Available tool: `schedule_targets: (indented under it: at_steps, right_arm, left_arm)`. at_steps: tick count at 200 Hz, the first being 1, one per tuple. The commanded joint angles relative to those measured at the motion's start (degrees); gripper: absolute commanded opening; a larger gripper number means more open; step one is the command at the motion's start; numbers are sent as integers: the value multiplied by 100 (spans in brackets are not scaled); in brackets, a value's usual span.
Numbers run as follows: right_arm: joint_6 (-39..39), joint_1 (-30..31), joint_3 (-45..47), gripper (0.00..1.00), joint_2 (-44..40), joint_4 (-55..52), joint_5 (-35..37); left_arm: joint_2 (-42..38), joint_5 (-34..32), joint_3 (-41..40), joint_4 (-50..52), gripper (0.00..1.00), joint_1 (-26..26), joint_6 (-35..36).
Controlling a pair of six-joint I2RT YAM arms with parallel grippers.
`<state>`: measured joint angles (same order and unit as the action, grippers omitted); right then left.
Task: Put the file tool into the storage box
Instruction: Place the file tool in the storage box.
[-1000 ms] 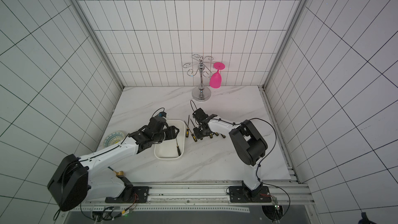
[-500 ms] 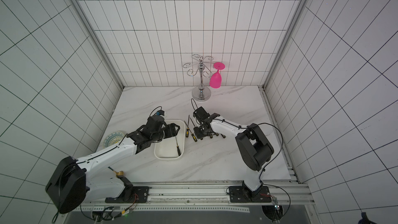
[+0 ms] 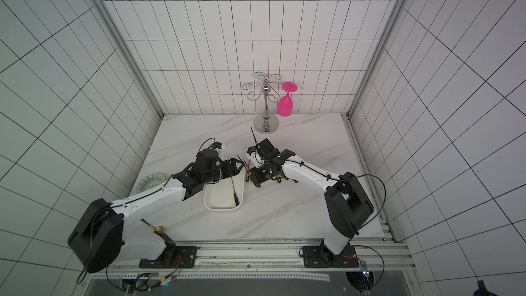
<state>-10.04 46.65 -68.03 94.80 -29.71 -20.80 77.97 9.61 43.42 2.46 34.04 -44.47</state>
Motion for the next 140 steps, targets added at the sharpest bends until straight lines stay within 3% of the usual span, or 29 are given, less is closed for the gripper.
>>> schedule_targets:
  at_steps: [1, 41, 74, 107, 126, 140]
  right_arm:
    - [96, 54, -249, 0, -264, -105, -169]
    - [82, 70, -348, 0, -426, -105, -310]
    - [77, 63, -393, 0, -575, -106, -315]
    - [75, 63, -396, 0, -612, -105, -251]
    - [75, 63, -409, 0, -603, -105, -238]
    - [73, 63, -413, 0, -603, -107, -241]
  left_arm:
    - [218, 272, 244, -398, 72, -21, -78]
    - [508, 392, 357, -681, 71, -28, -228]
    - [716, 519, 492, -820, 65, -20, -303]
    - [802, 632, 501, -889, 15, -25, -346]
    - [798, 643, 492, -855, 0, -21, -325]
    - [785, 654, 486, -828, 0, -22, -326]
